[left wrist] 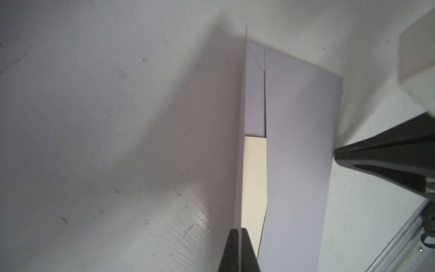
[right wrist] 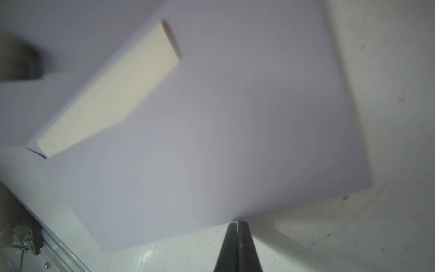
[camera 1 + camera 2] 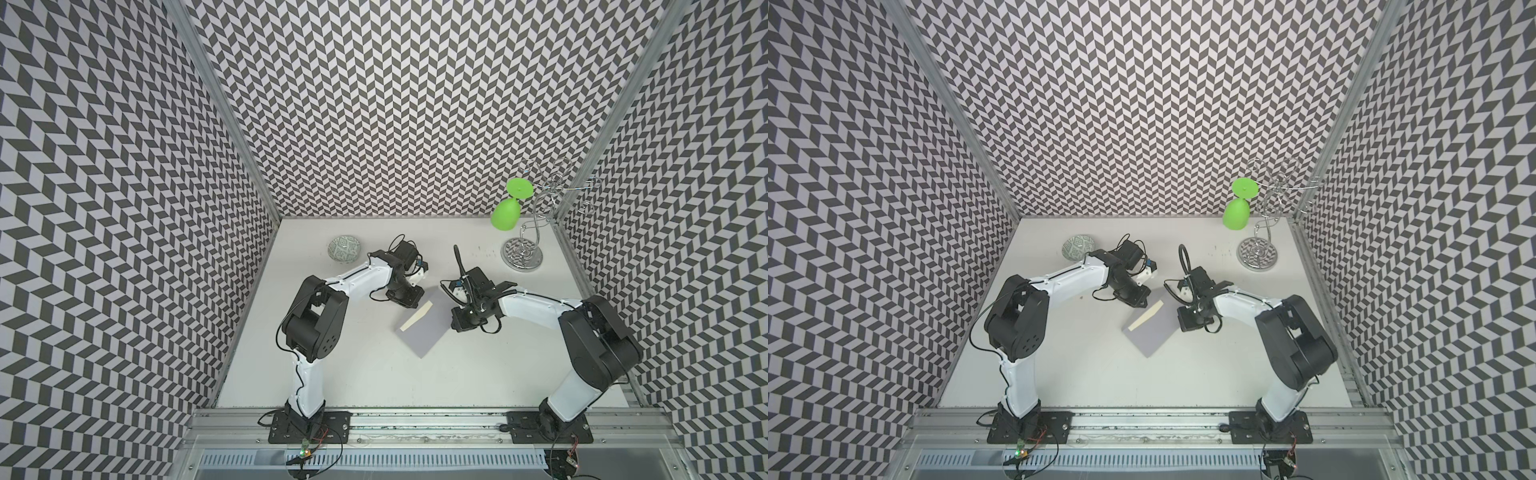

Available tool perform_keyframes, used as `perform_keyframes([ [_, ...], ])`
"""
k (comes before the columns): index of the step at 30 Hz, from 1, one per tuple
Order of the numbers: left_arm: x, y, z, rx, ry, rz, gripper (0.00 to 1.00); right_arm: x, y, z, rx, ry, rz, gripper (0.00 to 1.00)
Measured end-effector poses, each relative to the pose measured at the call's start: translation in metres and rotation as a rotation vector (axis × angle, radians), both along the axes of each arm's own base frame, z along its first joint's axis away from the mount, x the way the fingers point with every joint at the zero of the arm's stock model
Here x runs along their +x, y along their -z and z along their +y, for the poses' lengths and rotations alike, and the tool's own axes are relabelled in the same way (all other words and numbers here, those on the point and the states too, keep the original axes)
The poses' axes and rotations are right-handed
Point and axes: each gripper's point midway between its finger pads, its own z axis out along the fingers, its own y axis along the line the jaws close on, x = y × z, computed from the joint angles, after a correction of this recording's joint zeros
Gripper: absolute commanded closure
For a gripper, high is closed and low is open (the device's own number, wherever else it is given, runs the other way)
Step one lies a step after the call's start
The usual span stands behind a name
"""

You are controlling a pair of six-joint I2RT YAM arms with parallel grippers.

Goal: Fold the letter paper in half and place it into the envelope
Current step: Fold the envelope flap on the envelope.

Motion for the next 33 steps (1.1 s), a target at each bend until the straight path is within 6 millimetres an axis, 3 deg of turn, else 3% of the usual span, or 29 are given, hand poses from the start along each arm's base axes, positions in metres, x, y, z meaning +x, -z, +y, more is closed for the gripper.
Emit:
perform_keyframes([
  [5,0.008,-0.002,-0.005,-0.013,-0.032,-0.025,0.99,0.006,0.001,0.010,0.050,0.014,0.001,1.00],
  [8,0.012,0.003,-0.012,0.012,-0.024,-0.043,0.94,0.011,0.001,0.017,0.079,0.019,0.004,1.00],
  [12,0.012,0.019,-0.021,0.071,-0.011,-0.054,0.68,0.015,0.001,0.023,0.099,0.026,0.022,1.00],
  [16,0.000,0.032,-0.032,0.092,0.011,-0.022,0.59,0.023,0.000,0.031,0.127,0.021,0.009,1.00],
  [26,-0.005,0.032,-0.046,0.043,-0.002,0.017,0.54,0.027,0.000,0.033,0.136,0.024,-0.003,1.00],
  [33,-0.006,0.034,-0.049,0.011,-0.013,0.017,0.53,0.042,-0.002,0.012,0.092,0.097,-0.026,1.00],
])
